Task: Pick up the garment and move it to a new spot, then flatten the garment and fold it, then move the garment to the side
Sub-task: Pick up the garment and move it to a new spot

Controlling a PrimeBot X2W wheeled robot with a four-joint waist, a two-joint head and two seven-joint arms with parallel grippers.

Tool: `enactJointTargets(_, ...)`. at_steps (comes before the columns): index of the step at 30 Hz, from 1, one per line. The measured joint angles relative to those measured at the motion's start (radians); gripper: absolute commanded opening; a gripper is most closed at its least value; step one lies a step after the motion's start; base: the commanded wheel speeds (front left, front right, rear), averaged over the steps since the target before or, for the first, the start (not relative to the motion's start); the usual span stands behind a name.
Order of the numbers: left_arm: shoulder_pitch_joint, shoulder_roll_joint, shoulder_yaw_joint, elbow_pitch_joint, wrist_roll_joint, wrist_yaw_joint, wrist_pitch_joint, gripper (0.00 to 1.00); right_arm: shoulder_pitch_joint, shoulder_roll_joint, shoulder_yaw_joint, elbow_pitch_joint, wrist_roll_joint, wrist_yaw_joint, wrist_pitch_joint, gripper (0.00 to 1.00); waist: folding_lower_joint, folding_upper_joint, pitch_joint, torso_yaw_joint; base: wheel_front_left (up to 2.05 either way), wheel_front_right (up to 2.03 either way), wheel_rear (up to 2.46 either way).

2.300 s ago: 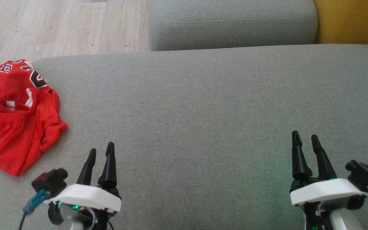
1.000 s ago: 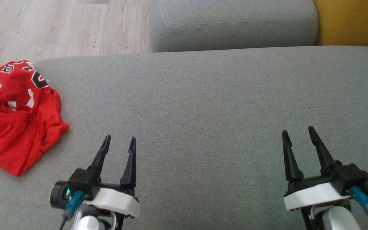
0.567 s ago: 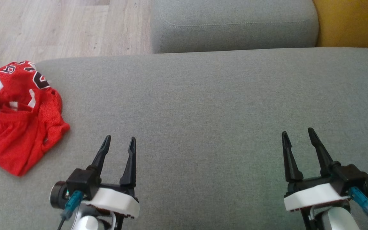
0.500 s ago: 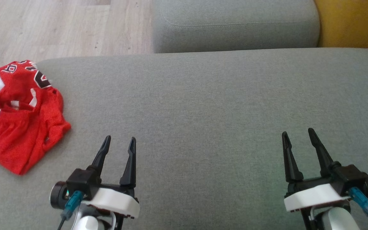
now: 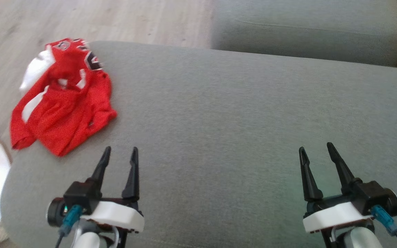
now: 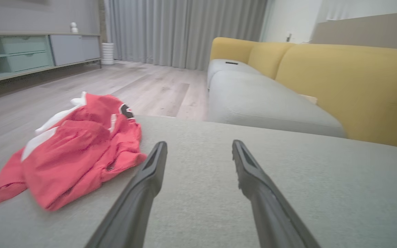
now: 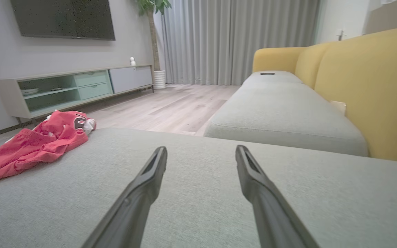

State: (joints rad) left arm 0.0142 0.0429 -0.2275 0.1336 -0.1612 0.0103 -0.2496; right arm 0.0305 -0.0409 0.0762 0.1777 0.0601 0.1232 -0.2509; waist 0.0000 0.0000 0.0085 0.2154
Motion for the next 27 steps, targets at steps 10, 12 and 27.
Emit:
enactJointTargets(10,-0.007,0.000,0.051,-0.006,0.002,0.013,0.000,1.00,-0.002,0.000,-0.003,0.001,-0.006,0.000,0.000,1.00,0.0000,0.0000,0.020,0.139,0.00,0.00,0.00)
enactJointTargets(12,-0.008,0.000,0.051,-0.011,0.002,0.014,0.000,1.00,-0.002,0.000,-0.007,0.000,-0.010,0.000,0.000,1.00,0.0000,0.0000,0.025,0.163,0.00,0.00,0.00)
enactJointTargets(27,-0.264,0.000,0.251,-0.001,0.035,-0.056,-0.006,1.00,-0.140,-0.019,0.008,-0.026,-0.143,0.000,0.000,1.00,0.0000,0.0000,0.206,0.211,0.00,0.00,0.00)
